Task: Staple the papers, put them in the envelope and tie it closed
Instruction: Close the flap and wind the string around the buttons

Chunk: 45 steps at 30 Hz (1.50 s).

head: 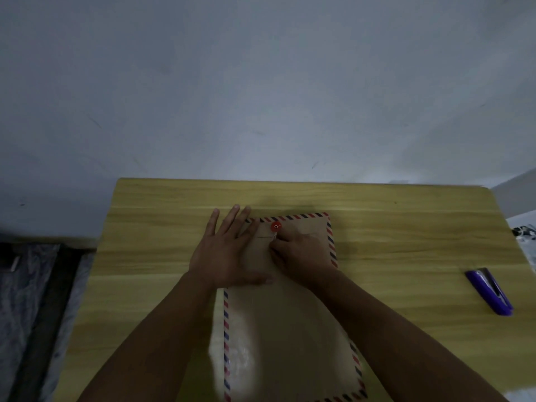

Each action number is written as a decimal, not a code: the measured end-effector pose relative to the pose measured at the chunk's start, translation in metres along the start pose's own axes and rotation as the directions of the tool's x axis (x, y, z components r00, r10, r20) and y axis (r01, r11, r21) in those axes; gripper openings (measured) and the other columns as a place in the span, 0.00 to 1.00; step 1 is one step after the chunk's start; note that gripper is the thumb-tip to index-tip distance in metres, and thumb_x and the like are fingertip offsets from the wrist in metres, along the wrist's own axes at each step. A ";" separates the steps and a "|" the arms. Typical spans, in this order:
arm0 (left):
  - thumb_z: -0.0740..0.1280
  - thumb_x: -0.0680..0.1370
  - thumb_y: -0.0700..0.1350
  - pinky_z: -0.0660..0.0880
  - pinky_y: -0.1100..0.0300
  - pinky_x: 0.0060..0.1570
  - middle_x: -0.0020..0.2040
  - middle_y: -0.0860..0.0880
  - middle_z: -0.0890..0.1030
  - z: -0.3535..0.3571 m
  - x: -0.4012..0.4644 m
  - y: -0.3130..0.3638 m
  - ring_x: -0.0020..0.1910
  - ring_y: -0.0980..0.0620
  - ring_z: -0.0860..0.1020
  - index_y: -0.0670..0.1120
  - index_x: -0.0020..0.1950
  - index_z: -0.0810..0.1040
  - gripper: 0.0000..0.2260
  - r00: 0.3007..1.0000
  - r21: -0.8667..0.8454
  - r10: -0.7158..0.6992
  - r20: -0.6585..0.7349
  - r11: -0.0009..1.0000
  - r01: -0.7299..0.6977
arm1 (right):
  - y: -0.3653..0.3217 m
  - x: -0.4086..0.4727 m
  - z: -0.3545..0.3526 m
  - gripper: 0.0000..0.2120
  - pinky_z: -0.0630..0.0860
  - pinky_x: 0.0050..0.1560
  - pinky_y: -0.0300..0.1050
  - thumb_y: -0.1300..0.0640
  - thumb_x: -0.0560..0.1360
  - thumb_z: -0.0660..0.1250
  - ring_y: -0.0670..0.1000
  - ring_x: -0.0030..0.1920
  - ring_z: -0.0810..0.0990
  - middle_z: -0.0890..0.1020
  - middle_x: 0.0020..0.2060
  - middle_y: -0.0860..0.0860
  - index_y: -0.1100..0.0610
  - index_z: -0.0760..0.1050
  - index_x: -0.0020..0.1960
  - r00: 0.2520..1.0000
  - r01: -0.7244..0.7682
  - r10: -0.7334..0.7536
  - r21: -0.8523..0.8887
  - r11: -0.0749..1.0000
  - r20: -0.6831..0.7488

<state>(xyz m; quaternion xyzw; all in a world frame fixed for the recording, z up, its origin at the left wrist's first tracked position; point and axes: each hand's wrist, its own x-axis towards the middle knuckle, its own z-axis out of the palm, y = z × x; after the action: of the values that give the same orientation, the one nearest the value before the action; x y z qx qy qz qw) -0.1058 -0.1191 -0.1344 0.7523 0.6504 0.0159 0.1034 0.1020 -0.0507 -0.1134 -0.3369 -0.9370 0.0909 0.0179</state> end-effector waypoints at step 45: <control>0.46 0.71 0.83 0.45 0.31 0.78 0.85 0.44 0.51 -0.005 -0.011 0.015 0.84 0.41 0.45 0.49 0.84 0.55 0.52 0.997 0.082 0.046 0.056 0.995 -0.051 | -0.014 -0.116 0.004 0.08 0.74 0.49 0.52 0.48 0.76 0.67 0.56 0.53 0.78 0.79 0.55 0.50 0.47 0.81 0.53 0.988 -0.127 0.128 0.014 0.992 -0.083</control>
<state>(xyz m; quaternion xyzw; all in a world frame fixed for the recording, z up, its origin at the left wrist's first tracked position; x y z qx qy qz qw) -0.0939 -0.1307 -0.1257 0.7717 0.6290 -0.0290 0.0893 0.1826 -0.1357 -0.1119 -0.3995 -0.9116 0.0818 0.0529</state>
